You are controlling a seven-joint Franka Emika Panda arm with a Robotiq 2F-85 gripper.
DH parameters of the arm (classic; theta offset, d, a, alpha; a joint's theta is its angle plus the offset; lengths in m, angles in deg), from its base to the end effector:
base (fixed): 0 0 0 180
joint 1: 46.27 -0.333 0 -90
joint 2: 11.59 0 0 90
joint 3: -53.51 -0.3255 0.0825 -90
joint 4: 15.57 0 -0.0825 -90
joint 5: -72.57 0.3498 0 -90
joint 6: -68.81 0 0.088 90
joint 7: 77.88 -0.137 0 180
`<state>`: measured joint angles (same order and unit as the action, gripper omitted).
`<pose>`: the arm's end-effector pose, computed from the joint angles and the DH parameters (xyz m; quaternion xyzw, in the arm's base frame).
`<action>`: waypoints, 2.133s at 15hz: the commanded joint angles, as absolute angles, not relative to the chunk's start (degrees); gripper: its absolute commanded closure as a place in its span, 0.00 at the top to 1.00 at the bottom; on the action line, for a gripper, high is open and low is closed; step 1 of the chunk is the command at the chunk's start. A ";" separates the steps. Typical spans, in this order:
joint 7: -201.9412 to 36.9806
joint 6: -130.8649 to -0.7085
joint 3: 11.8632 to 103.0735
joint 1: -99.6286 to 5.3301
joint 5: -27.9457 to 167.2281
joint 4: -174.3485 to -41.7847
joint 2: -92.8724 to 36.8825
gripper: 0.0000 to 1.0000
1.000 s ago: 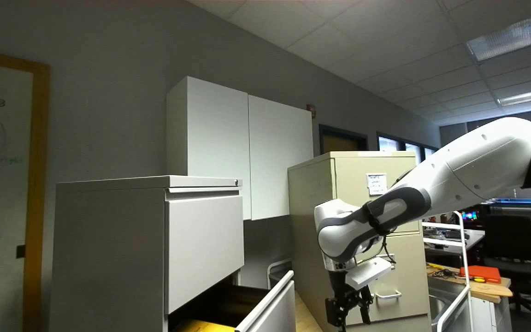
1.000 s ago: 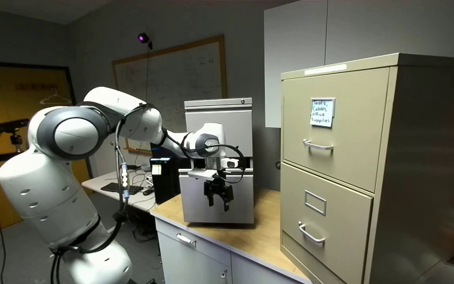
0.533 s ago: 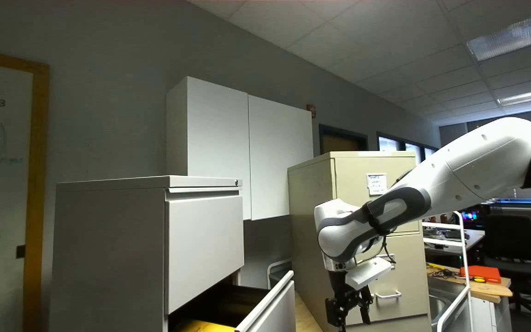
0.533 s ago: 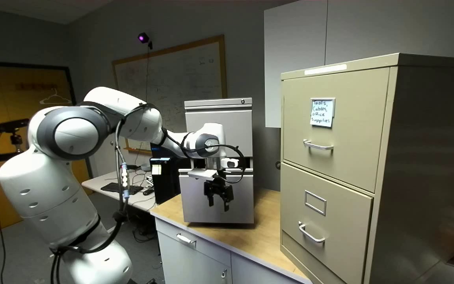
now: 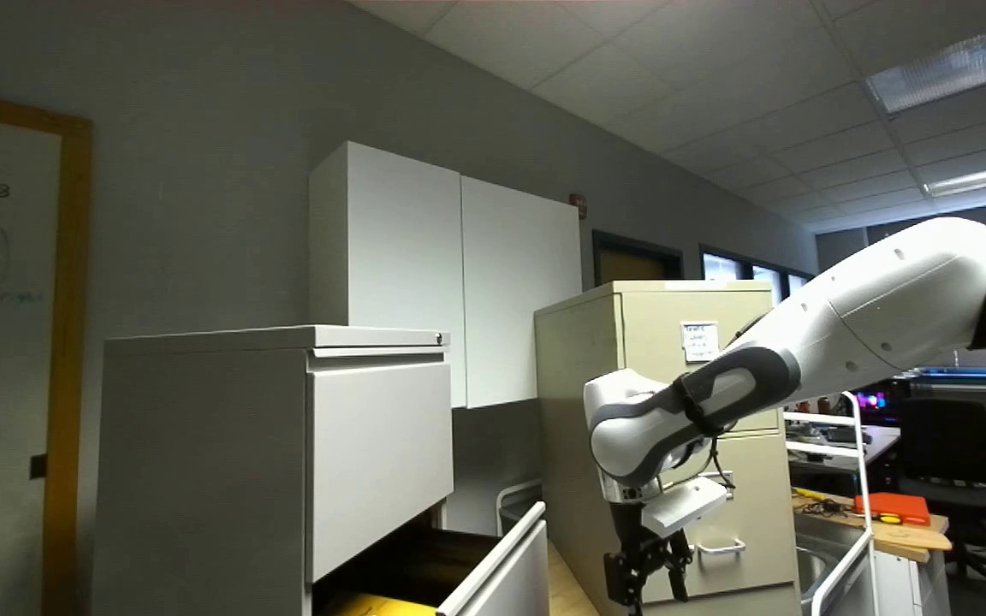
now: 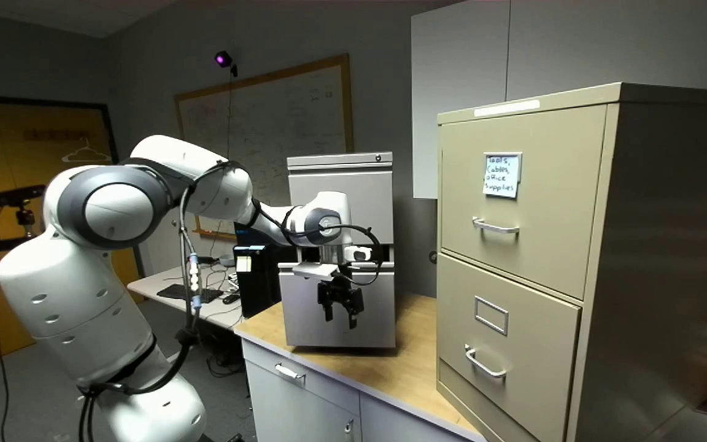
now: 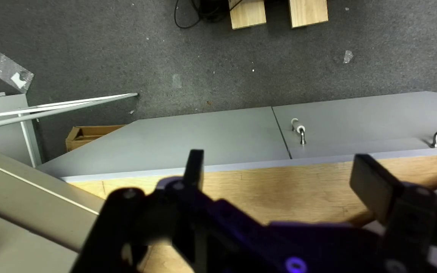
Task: Close the bottom drawer of the cabinet to the left.
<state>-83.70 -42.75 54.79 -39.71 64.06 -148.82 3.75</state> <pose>0.4082 -0.0707 0.4328 0.9926 -0.0871 -0.0563 0.0635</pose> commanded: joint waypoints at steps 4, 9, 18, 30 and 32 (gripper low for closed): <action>-83.81 -42.63 55.37 -40.32 63.91 -148.74 3.73 1.00; -85.65 -46.41 55.78 -39.67 63.22 -149.25 2.85 1.00; -84.77 -60.19 59.74 -39.92 75.39 -147.14 0.64 0.52; -90.19 -60.35 59.47 -41.74 96.85 -141.87 -1.91 0.00; -88.45 -61.26 59.46 -42.39 100.94 -141.16 -2.43 0.00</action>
